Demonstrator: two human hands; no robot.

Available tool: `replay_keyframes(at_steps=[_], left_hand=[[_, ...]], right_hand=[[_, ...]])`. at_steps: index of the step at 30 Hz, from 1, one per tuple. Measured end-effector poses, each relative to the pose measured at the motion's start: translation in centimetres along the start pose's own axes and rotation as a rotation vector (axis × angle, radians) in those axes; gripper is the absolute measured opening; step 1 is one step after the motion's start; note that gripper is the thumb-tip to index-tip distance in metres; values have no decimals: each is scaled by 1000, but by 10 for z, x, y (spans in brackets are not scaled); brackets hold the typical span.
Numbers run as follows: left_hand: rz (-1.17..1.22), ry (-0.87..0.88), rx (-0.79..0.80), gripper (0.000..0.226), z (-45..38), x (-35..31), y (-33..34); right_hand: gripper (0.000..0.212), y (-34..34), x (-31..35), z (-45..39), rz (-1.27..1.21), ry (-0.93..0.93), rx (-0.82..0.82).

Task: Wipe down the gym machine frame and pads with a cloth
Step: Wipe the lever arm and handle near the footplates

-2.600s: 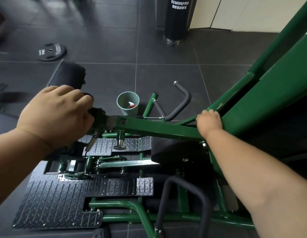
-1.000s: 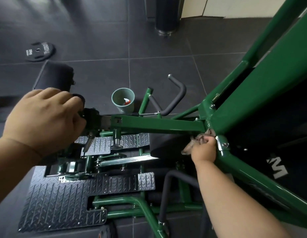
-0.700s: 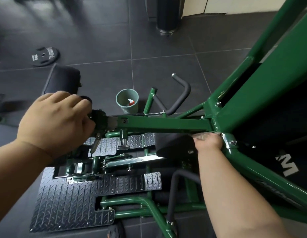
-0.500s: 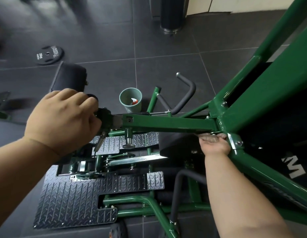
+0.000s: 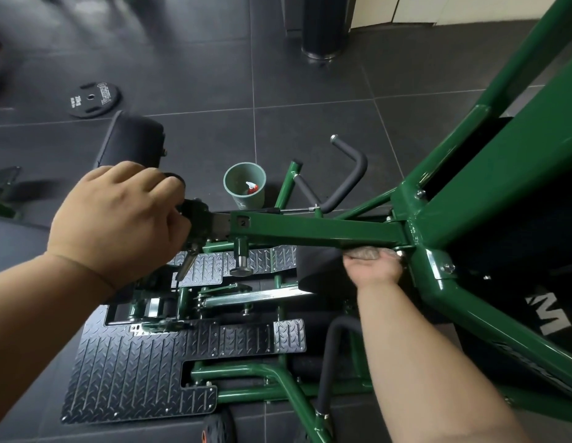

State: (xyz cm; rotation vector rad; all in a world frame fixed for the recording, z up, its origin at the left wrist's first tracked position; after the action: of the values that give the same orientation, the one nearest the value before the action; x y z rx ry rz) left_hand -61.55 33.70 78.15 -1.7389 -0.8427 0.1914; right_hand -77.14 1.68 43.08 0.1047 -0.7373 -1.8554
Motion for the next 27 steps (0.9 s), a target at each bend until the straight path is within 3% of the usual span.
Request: replay_keyframes(at_steps=[3,4,8,11,14,20,24,27], left_hand=[[-1,-9,2,19,1,1,0],[3,-7,3,18,1,1,0],[3,-10,7,18,0,2,-1],[9,-3,-3,18,0,0,-1],[10,-1,-9,18,0,0,-1],[7,3,-11,20,0,-1,-1],[13,4,-3,22,0,-1,-2],[23,1,-2,23,-1,-1,-1]], right_hand=[[16,21,-58,32,32,119,116],[23,24,-75,42,16,154,138],[48,7,-73,44,-152,152,-3],[38,-6,-35,13,-265,21,-99],[50,13,-33,1,-211,0,-62],[52,37,-132,48,-84,241,109],[58,26,-145,67,-44,292,103],[56,-3,-125,65,128,253,32]])
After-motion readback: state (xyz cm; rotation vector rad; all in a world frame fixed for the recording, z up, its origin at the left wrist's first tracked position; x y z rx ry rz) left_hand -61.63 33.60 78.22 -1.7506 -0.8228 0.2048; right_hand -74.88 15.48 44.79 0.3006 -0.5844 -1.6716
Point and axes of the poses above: each hand's wrist, its own z-axis away from the middle knuckle, its own y-axis out of the palm, x = y × z, the point moved 8 cm from there along -z, towards the middle knuckle, and after that the axes turned 1 degree about y, right-handed, at the moved point
